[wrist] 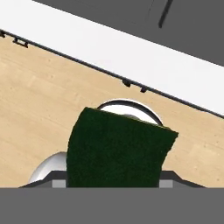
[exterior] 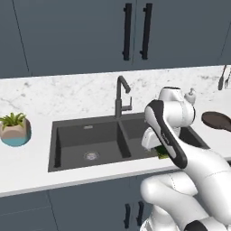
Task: Pick the pan and sponge and place them into the sink. Then turn on the water.
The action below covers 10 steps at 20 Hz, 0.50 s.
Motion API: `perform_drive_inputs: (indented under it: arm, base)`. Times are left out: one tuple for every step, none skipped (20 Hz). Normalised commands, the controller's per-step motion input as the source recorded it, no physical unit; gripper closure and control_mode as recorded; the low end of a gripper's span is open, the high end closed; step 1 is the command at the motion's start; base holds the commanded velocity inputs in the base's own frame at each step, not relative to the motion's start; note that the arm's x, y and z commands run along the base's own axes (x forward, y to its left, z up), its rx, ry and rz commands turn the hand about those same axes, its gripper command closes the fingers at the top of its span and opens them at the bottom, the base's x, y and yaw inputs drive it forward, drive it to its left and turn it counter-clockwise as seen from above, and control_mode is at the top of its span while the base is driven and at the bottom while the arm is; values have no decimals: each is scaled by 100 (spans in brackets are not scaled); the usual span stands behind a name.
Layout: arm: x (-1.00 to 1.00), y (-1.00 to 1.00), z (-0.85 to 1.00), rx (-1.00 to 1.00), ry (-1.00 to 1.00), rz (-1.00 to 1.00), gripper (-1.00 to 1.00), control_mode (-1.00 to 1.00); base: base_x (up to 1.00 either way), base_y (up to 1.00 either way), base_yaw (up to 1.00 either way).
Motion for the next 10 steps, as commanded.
perform_drive_inputs:
  arm:
    - [0,0,0,0,0,0,100,100]
    - [0,0,0,0,0,0,100,100]
    - [0,0,0,0,0,0,100,100]
    - [0,0,0,0,0,0,100,100]
    - [0,0,0,0,0,0,100,100]
    - [0,0,0,0,0,0,100,100]
    - [0,0,0,0,0,0,100,100]
    - [0,0,0,0,0,0,100,100]
    - [0,0,0,0,0,0,100,100]
    - [0,0,0,0,0,0,100,100]
  base:
    - [-19,-100,-9]
    - [-9,-100,-8]
    - [-2,-98,-7]
    - [0,-92,-7]
    - [0,-86,-6]
    - [4,-76,-5]
    - [9,-65,-4]
    - [14,-50,-4]
    - [12,-36,-5]
    - [11,-1,-11]
